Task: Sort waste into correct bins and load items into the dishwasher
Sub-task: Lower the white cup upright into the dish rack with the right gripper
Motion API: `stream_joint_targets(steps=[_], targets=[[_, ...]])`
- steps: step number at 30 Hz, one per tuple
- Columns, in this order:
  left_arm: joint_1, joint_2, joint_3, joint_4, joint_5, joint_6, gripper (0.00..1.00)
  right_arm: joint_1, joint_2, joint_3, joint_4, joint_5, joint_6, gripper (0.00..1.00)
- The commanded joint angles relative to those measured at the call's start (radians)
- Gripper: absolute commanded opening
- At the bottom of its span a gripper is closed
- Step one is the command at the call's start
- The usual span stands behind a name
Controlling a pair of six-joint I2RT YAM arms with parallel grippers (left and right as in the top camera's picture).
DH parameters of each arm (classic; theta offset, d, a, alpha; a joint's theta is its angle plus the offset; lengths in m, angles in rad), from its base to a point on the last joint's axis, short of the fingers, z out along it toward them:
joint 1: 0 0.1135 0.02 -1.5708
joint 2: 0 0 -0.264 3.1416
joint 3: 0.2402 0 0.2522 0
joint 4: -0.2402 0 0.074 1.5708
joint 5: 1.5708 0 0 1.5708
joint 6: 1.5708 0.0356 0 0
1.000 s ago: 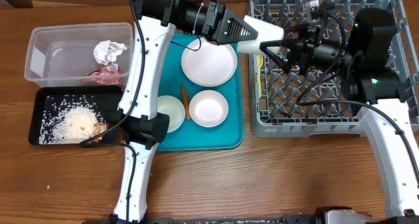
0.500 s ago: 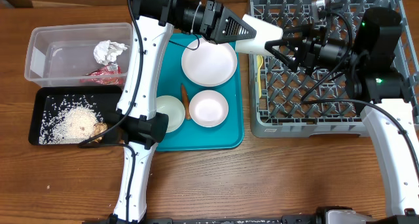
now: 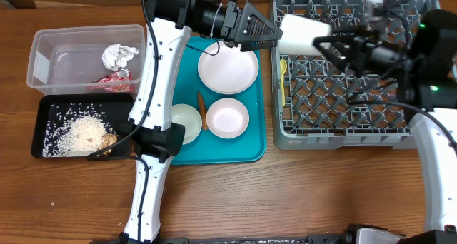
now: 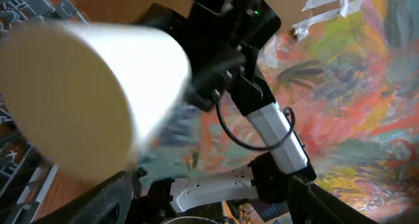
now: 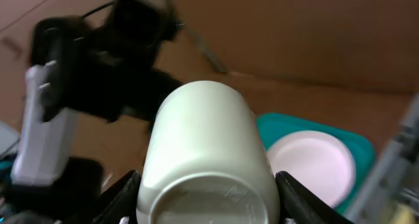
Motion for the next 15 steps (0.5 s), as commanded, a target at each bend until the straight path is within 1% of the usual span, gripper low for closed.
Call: stream_joint_targets(steps=[1, 5, 9, 11, 13, 15], targets=[[0.001, -0.021, 0.017, -0.002, 0.024, -0.016, 0.77, -0.065, -0.009, 0.027, -0.063, 0.091, 0.006, 0.47], [0.012, -0.021, 0.017, 0.005, 0.004, -0.016, 0.76, -0.088, -0.019, 0.03, -0.223, 0.307, 0.006, 0.47], [0.027, -0.021, 0.017, 0.02, -0.076, -0.016, 0.76, -0.048, -0.027, 0.071, -0.405, 0.526, 0.006, 0.47], [0.037, -0.021, 0.017, 0.02, -0.151, -0.016, 0.77, -0.005, -0.027, 0.105, -0.496, 0.673, 0.007, 0.47], [0.048, -0.021, 0.017, 0.018, -0.272, -0.017, 0.76, 0.053, -0.027, 0.137, -0.576, 0.838, 0.027, 0.47], [0.057, -0.021, 0.017, 0.013, -0.422, -0.017, 0.75, 0.112, -0.027, 0.155, -0.63, 0.963, 0.046, 0.47]])
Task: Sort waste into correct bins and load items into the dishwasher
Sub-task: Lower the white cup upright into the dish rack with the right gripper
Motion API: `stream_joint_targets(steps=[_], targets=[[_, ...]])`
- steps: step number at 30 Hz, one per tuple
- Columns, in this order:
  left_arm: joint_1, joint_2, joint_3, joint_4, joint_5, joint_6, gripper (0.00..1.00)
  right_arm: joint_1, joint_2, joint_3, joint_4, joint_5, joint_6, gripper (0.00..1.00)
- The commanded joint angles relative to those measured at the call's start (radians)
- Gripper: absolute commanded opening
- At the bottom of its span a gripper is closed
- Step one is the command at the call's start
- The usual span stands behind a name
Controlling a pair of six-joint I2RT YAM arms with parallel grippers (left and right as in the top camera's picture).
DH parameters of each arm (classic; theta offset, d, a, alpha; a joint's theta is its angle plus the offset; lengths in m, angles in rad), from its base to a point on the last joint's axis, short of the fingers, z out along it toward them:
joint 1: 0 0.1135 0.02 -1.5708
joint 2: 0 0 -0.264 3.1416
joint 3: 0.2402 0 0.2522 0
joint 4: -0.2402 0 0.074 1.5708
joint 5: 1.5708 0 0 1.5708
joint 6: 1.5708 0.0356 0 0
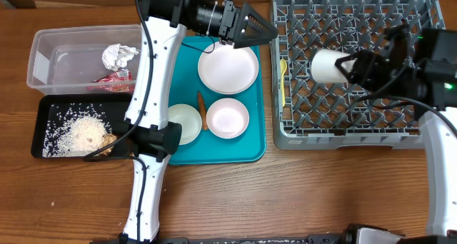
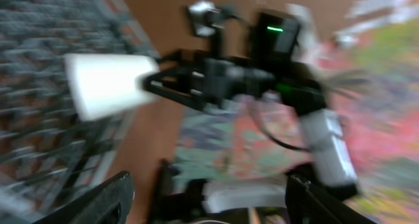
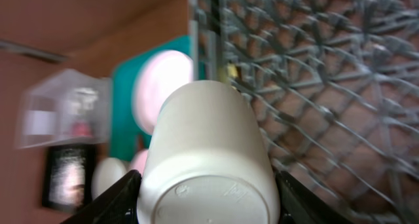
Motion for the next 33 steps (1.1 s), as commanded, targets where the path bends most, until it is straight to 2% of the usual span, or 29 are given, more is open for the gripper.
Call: stream_joint_targets(steps=[1, 5, 9, 21, 33], targets=[[0.022, -0.02, 0.017, -0.01, -0.326, -0.014, 0.74, 0.087, -0.027, 0.058, -0.04, 0.337, 0.045, 0.47], [0.026, -0.02, 0.016, -0.017, -0.653, -0.036, 0.71, 0.18, -0.007, 0.058, -0.07, 0.512, 0.096, 0.47], [0.019, -0.02, 0.015, -0.017, -0.843, -0.04, 0.74, 0.218, 0.053, 0.058, -0.068, 0.592, 0.118, 0.47], [0.019, -0.02, 0.015, -0.017, -0.932, -0.039, 0.76, 0.235, 0.206, 0.058, -0.069, 0.578, 0.117, 0.47], [0.019, -0.02, 0.015, -0.017, -0.932, -0.039, 0.78, 0.239, 0.228, 0.057, -0.072, 0.475, 0.106, 0.47]])
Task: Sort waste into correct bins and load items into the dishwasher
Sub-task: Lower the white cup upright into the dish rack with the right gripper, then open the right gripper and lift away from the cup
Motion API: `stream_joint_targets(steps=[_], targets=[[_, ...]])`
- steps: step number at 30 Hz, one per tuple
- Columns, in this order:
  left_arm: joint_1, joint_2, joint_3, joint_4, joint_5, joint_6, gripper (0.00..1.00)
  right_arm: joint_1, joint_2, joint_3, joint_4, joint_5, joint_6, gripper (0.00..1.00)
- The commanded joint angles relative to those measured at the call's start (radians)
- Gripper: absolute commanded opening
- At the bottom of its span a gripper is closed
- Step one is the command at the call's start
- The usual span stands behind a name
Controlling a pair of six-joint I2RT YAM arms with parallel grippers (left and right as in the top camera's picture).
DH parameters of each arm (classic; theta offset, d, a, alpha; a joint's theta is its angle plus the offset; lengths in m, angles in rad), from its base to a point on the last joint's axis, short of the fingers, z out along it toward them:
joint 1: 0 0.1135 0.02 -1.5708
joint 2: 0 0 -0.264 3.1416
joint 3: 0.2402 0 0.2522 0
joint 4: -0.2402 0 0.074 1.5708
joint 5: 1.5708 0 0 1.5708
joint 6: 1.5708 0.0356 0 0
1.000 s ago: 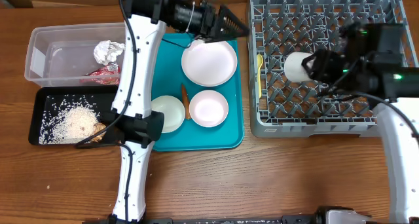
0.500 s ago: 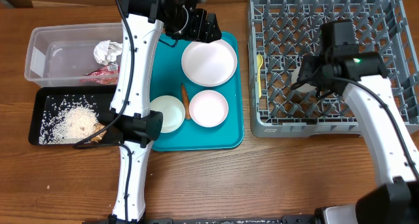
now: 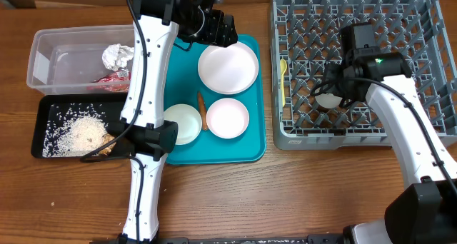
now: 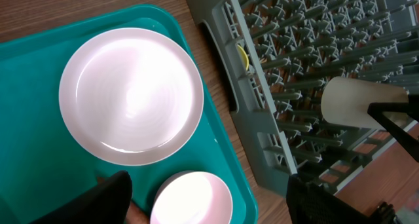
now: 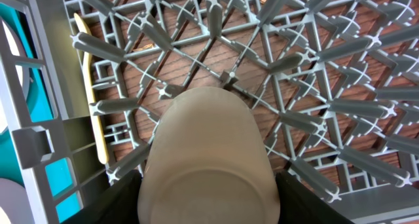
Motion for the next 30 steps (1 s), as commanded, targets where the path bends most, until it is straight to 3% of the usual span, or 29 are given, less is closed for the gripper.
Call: stream_joint_targets(steps=[1, 15, 30], targets=[[-0.003, -0.02, 0.015, -0.002, -0.009, -0.013, 0.78, 0.009, 0.002, 0.027, 0.013, -0.077, -0.002, 0.47], [-0.003, -0.02, 0.015, -0.002, -0.009, -0.013, 0.78, 0.009, 0.002, 0.04, 0.008, -0.072, -0.005, 0.46], [-0.004, -0.02, 0.015, -0.002, -0.009, -0.013, 0.78, 0.009, 0.003, 0.171, -0.091, -0.064, -0.059, 0.46]])
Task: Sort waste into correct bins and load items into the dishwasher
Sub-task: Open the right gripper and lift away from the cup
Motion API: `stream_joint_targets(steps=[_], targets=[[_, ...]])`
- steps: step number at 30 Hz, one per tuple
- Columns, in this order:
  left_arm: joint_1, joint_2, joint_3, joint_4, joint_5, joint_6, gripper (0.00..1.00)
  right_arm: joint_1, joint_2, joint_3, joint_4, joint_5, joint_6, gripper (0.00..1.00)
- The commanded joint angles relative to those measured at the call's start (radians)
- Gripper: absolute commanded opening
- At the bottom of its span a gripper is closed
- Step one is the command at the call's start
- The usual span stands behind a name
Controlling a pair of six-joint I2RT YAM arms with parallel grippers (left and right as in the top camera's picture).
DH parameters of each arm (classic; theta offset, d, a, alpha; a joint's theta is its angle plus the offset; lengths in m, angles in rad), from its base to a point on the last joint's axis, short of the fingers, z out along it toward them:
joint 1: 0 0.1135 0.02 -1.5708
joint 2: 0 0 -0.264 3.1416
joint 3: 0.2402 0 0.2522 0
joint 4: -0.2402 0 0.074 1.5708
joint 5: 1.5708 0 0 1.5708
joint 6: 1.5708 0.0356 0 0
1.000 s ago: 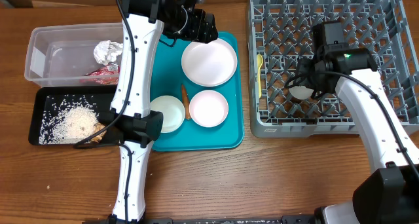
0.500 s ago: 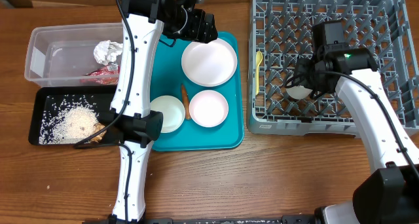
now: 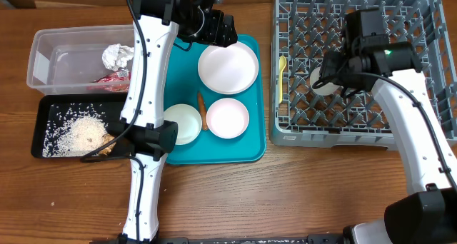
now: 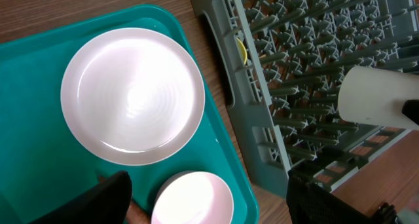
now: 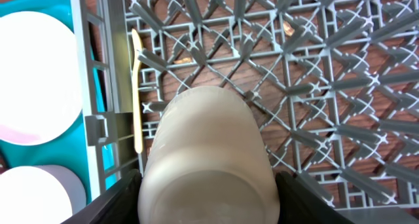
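Observation:
My right gripper (image 5: 208, 196) is shut on a white cup (image 5: 206, 145), base towards the camera, held low over the left part of the grey dish rack (image 3: 357, 135). From overhead the cup (image 3: 318, 79) sits among the tines. On the teal tray (image 3: 253, 153) lie a white plate (image 3: 228, 68), a white bowl (image 3: 227, 118), a pale green bowl (image 3: 186, 121) and a brown scrap (image 3: 202, 108). Above the tray's far edge my left gripper (image 4: 209, 201) hangs open and empty, over the plate (image 4: 133, 96).
A yellow utensil (image 3: 283, 76) lies along the rack's left edge. A clear bin (image 3: 43, 41) at the far left holds crumpled paper and a red wrapper. In front of it a black tray (image 3: 43, 151) holds rice and a food lump.
My right gripper, still shut on the cup, sits farther back in the rack. The rack itself has shifted a little to the left and back. The left arm has not moved.
The cup first hung in mid-air between both grippers, past the tray. Then the right gripper alone held it over the rack, the left one open. Later the left gripper hung over the plate and the cup was down among the front-left tines, now farther back.

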Motion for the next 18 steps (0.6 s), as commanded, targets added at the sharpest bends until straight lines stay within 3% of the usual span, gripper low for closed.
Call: stream_joint_targets(steps=[1, 18], targets=[[-0.004, -0.02, 0.015, -0.002, -0.006, -0.013, 0.78, 0.004, 0.003, 0.024, -0.023, -0.005, -0.014, 0.46], [-0.01, -0.02, 0.015, -0.002, -0.003, -0.014, 0.78, 0.021, 0.103, 0.018, -0.045, -0.033, -0.036, 0.46]])
